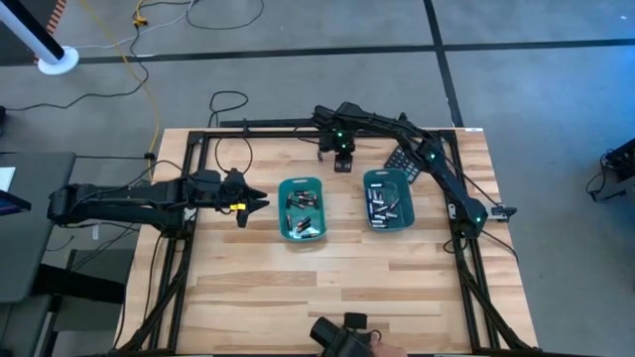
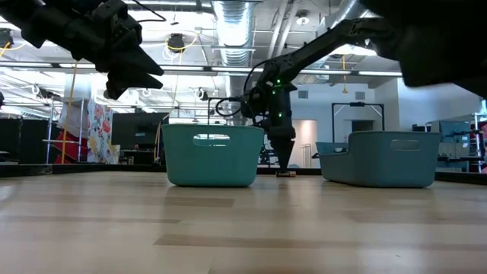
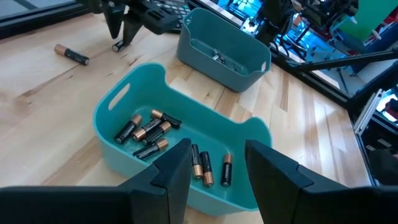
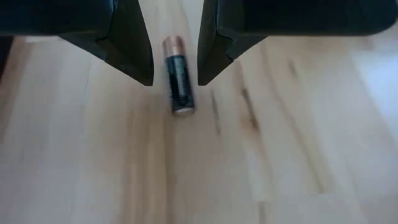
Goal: Sort batteries
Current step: Put the black battery into the green bin
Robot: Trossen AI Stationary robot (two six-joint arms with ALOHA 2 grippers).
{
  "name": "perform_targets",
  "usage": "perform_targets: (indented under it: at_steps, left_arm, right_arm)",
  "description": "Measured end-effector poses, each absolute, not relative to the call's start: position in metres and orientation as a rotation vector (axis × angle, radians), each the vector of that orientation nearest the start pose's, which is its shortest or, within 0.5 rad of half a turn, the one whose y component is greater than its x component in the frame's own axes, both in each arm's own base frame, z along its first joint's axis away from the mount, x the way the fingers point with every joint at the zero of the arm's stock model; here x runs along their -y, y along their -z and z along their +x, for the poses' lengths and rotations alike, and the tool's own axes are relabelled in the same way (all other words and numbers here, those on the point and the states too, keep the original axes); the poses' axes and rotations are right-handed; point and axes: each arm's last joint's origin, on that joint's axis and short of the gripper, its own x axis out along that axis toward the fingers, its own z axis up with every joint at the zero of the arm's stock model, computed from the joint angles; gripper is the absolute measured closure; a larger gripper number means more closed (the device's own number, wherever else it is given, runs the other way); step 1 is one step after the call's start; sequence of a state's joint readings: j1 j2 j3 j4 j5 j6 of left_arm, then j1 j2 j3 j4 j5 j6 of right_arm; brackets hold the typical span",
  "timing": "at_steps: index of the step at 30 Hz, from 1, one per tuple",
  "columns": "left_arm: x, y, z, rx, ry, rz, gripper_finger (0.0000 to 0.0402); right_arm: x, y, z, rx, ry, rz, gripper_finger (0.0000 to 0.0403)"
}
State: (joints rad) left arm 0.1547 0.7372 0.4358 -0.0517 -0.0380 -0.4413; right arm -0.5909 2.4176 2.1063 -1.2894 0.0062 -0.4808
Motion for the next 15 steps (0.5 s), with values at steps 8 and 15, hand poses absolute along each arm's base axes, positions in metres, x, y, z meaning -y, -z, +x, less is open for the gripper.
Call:
perform_targets:
  at_steps: [8,15]
  left_arm:
    - [-0.027,-0.232,0.165,-0.305,-0.267,-0.465,0.0255]
    - [-0.027,-0.232,0.165,-0.305,-0.270,-0.469,0.0255]
  right_arm:
    - [0.264,-0.131,0.388,-1.681,0.083,0.148,0.0269]
    - [0.259,-0.122,0.393,-1.721,0.138,0.105,0.0327]
